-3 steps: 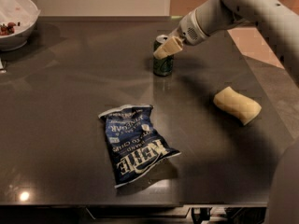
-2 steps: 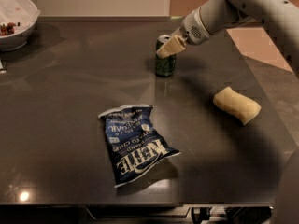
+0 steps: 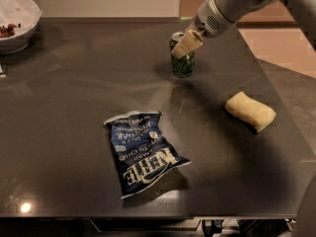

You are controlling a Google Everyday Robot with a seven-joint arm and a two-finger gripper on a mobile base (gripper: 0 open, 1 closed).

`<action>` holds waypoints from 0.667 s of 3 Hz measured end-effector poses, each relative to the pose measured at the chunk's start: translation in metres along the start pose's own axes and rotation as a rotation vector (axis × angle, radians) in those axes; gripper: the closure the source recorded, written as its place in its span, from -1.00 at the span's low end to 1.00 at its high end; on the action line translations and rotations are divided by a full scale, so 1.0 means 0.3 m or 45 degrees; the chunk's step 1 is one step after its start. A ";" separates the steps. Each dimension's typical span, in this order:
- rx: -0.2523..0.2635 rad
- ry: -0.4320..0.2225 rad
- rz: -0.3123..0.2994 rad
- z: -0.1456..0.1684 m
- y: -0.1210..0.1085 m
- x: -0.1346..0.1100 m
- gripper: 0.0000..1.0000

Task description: Knock green can over

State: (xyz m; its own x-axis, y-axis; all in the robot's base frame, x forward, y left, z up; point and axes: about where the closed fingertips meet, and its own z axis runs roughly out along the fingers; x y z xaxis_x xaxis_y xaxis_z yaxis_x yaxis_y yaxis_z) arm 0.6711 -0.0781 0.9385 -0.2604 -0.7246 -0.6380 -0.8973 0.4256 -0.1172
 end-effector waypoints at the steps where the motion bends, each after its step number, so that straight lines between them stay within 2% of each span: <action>1: 0.015 0.181 -0.061 -0.047 0.023 0.035 1.00; 2: 0.008 0.366 -0.129 -0.060 0.050 0.084 1.00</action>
Offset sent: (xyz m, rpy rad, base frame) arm -0.0433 -0.0388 -0.0057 -0.4820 0.1082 0.0693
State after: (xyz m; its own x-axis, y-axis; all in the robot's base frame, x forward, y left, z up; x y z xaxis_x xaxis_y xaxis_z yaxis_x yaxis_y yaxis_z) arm 0.6444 -0.0998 0.9343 -0.2605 -0.8870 -0.3812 -0.9220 0.3457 -0.1744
